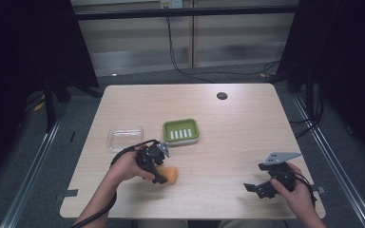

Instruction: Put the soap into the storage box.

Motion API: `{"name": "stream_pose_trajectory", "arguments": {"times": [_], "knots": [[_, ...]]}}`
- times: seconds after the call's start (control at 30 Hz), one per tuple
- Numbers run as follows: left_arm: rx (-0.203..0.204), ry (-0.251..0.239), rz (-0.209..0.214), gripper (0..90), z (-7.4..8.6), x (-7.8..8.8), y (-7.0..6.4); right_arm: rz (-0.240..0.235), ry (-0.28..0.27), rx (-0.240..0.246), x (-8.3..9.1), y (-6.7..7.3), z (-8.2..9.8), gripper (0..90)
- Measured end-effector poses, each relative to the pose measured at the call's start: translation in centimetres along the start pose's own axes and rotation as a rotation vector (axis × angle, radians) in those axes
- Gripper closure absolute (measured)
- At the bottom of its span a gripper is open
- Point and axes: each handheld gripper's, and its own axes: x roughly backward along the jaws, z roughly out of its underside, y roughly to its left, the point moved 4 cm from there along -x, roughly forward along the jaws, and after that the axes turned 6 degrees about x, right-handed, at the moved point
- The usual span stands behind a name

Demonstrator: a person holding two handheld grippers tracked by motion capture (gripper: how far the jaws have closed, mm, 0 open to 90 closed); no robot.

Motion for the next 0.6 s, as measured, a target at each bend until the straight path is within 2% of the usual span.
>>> {"name": "stream_pose_trajectory", "arguments": {"times": [0.03,0.07,0.1,0.23,0.27,0.33,0.4,0.43,0.6], "knots": [[-0.029,0.011,0.009,27.0,-0.09,-0.09,0.17,0.001,0.001,-0.002,0.02,0.02,-0.01,1.4],[-0.029,0.011,0.009,28.9,-0.09,-0.09,0.17,0.001,0.001,-0.002,0.02,0.02,-0.01,1.4],[0.001,-0.004,0.001,29.3,-0.15,-0.25,0.1,0.0,0.001,0.0,-0.01,0.01,0.01,1.4],[-0.014,-0.009,-0.005,33.6,-0.29,-0.27,0.04,0.002,0.0,0.0,0.02,0.01,0.05,1.4],[-0.029,-0.007,-0.003,35.0,-0.33,-0.27,0.02,-0.001,0.0,-0.001,0.02,0.01,0.07,1.4],[-0.013,-0.01,-0.001,37.5,-0.36,-0.28,-0.12,0.003,0.001,0.0,0.03,0.0,0.08,1.4],[-0.023,-0.014,-0.003,42.2,-0.5,-0.34,-0.24,0.003,0.004,0.001,0.07,0.01,0.09,1.4],[-0.051,-0.01,-0.007,43.8,-0.65,-0.33,-0.19,0.001,0.003,0.001,0.07,0.01,0.1,1.4],[-0.014,-0.022,-0.008,44.9,-0.72,-0.37,-0.17,-0.001,0.005,0.001,0.04,-0.01,0.16,1.4]]}}
